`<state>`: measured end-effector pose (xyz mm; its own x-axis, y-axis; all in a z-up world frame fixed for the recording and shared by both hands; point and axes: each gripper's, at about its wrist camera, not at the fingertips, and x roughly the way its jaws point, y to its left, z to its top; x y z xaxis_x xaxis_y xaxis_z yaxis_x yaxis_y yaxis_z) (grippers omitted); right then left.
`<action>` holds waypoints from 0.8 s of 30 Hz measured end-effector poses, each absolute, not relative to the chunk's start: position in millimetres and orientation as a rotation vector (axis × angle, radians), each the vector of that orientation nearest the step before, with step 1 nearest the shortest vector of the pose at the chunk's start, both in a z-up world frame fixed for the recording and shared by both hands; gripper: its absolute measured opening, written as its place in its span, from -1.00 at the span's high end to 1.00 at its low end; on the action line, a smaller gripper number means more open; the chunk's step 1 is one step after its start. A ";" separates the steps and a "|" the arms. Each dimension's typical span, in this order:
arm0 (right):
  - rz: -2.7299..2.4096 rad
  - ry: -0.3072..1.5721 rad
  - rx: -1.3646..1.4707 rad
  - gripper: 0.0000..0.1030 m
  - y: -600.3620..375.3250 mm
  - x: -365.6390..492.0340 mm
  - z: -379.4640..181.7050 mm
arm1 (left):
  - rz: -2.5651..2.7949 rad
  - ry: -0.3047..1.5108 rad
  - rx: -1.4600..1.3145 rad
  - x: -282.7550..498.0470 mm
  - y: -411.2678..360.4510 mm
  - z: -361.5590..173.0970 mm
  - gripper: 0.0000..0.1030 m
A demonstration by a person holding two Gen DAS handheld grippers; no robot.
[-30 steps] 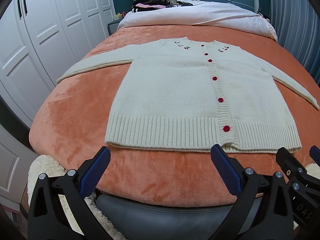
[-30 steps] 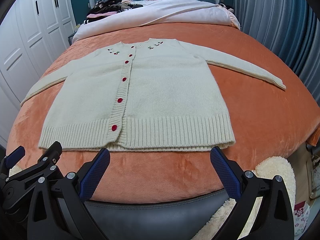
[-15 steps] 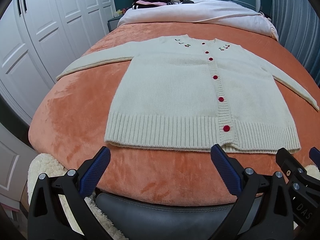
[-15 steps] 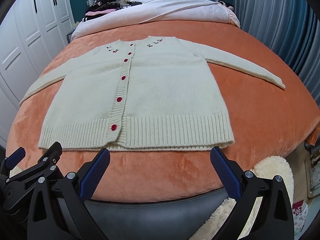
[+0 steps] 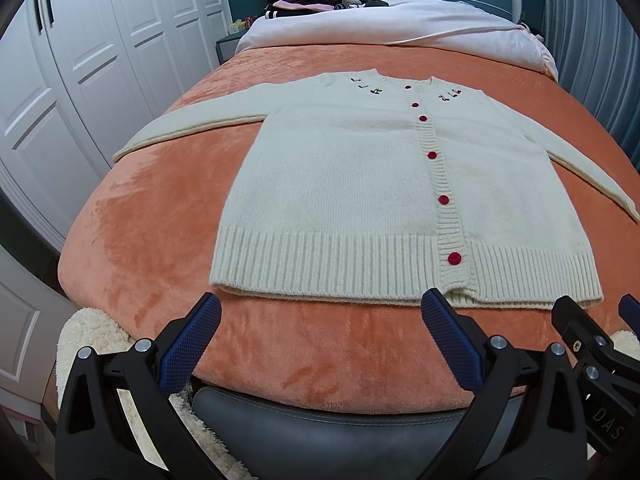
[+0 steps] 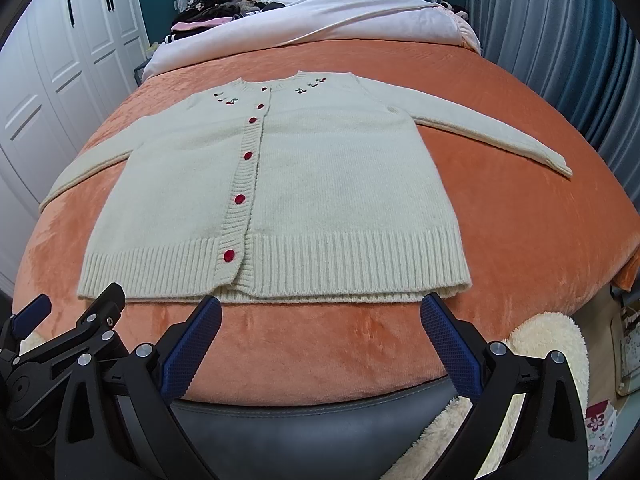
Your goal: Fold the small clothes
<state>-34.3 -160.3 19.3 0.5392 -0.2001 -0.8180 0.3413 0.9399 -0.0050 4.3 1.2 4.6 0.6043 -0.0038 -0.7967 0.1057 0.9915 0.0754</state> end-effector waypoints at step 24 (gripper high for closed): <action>-0.324 0.964 0.167 -0.90 -161.8 -29.1 17.2 | -0.058 0.932 0.124 8.6 0.6 0.5 -0.89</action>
